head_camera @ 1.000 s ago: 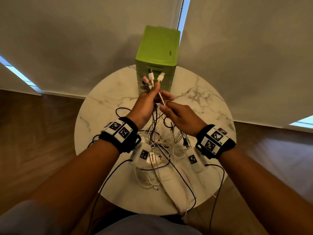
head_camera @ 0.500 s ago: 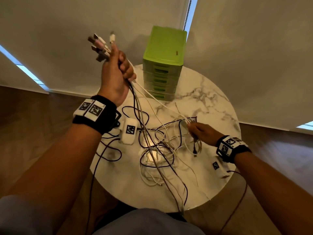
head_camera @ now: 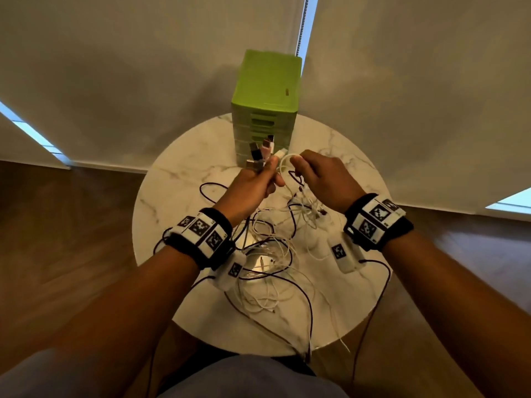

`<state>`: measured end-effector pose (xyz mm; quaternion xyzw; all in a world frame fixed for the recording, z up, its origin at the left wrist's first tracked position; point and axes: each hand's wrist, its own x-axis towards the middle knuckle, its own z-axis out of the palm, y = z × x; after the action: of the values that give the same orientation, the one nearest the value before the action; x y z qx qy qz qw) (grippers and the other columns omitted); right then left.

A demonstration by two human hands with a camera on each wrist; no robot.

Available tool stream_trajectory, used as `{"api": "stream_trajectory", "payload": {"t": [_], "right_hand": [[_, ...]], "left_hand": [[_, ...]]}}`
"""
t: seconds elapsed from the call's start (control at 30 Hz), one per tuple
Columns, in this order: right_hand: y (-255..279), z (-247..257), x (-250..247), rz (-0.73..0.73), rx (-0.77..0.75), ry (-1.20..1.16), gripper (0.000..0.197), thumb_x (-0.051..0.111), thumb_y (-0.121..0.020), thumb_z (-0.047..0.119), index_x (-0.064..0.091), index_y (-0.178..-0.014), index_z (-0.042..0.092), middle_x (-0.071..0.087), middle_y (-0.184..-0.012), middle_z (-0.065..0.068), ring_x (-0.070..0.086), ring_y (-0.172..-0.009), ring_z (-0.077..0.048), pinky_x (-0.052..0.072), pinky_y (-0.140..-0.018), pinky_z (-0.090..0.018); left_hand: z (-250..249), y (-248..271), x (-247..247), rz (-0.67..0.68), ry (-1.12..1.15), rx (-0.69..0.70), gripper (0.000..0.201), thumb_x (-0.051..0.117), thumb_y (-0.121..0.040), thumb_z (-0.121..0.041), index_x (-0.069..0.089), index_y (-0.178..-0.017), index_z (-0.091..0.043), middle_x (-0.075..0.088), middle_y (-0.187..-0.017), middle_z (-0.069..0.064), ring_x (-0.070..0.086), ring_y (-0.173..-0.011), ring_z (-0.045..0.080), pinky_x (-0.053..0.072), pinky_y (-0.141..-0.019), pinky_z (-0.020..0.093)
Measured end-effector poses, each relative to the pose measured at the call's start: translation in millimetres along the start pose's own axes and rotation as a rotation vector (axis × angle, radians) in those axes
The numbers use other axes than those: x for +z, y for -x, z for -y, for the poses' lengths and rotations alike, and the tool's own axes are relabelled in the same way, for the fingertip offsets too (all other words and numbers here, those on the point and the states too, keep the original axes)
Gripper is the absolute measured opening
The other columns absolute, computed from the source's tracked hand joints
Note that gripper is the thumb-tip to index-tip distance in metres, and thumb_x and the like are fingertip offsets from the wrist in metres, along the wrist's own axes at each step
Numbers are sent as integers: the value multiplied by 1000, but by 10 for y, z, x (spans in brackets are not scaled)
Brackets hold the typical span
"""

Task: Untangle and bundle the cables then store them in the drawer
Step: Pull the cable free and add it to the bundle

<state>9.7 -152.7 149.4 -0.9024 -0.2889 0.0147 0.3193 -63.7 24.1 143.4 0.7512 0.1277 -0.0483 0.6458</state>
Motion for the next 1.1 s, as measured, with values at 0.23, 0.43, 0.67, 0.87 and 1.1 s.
{"api": "stream_trajectory", "payload": {"t": [0.23, 0.43, 0.67, 0.87, 1.1], "right_hand": [[186, 251, 16, 193, -81, -13, 33, 38, -106, 37, 62, -114, 16, 61, -82, 14, 57, -69, -4, 44, -64, -21], [398, -68, 372, 361, 95, -200, 30, 42, -104, 41, 55, -82, 25, 68, -74, -1, 64, -69, -13, 49, -69, -27], [755, -890, 515, 389, 336, -64, 46, 36, -104, 45, 67, -85, 16, 71, -87, -1, 63, -81, -16, 48, -81, -28], [721, -761, 182, 178, 285, -86, 21, 56, -100, 36, 70, -109, 24, 71, -99, 5, 63, -88, -9, 43, -74, -9], [1322, -626, -113, 179, 303, 54, 57, 75, -81, 15, 56, -133, 30, 63, -124, 0, 60, -112, -17, 50, -96, -35]], "left_hand": [[-161, -40, 58, 57, 356, -70, 47, 45, -105, -48, 76, -84, -20, 36, -55, -8, 29, -51, 8, 20, -53, 28], [-411, -78, -52, 10, 534, 82, 28, 45, -107, -24, 57, -83, -16, 41, -47, -15, 33, -44, 0, 26, -50, 20], [-790, -143, -664, -216, 807, 253, 30, 50, -106, -24, 58, -78, -17, 35, -51, -10, 26, -47, 6, 23, -50, 22], [-650, -60, -464, -138, 567, 197, 29, 47, -107, -25, 54, -80, -18, 36, -51, -11, 30, -47, 5, 24, -51, 22], [-478, 149, 660, 205, 618, 57, 31, 41, -109, -23, 50, -80, -15, 26, -50, -13, 25, -43, 3, 23, -47, 19]]}}
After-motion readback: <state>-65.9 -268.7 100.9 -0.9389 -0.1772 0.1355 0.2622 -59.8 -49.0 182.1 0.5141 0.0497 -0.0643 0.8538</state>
